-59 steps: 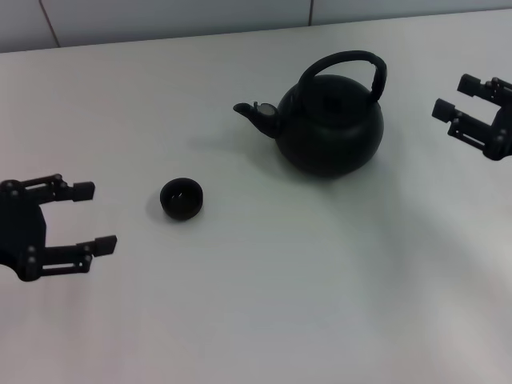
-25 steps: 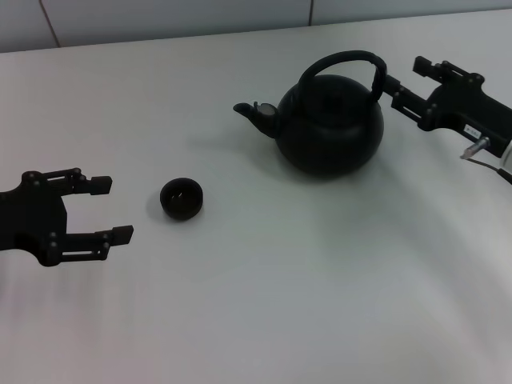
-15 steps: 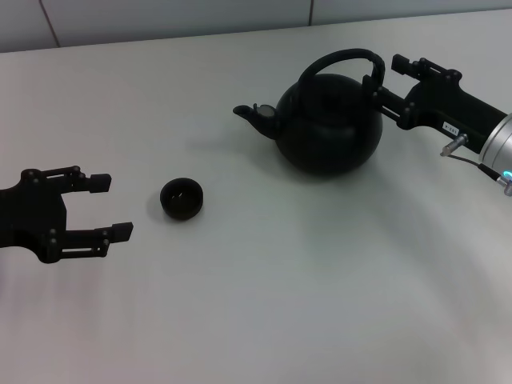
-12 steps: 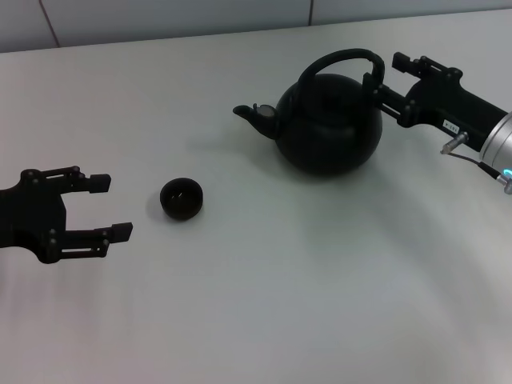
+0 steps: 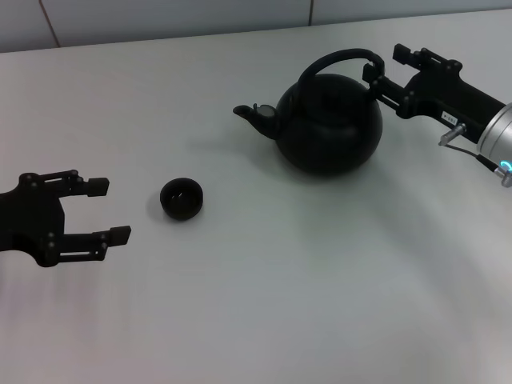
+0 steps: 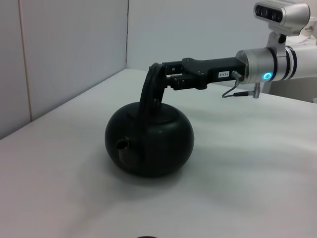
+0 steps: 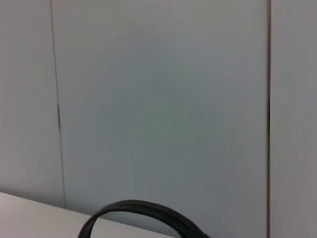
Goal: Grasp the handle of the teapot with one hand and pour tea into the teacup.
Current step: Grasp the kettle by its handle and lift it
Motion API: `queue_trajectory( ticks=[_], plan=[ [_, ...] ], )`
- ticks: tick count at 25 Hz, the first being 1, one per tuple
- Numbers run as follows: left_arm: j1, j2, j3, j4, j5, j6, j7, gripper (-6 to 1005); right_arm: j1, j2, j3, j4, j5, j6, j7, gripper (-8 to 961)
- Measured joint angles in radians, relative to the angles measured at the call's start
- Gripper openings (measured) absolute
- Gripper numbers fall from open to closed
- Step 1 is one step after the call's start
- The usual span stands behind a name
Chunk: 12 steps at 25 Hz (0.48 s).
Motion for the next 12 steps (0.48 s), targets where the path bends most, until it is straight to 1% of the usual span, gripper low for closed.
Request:
queue_trajectory(
  ticks=[12],
  plan=[
    [0.006, -0.002, 0.000, -0.001, 0.017, 0.000, 0.000, 796, 0.002, 0.000, -0.009, 0.011, -0.001, 0.022, 0.000, 481]
  ],
)
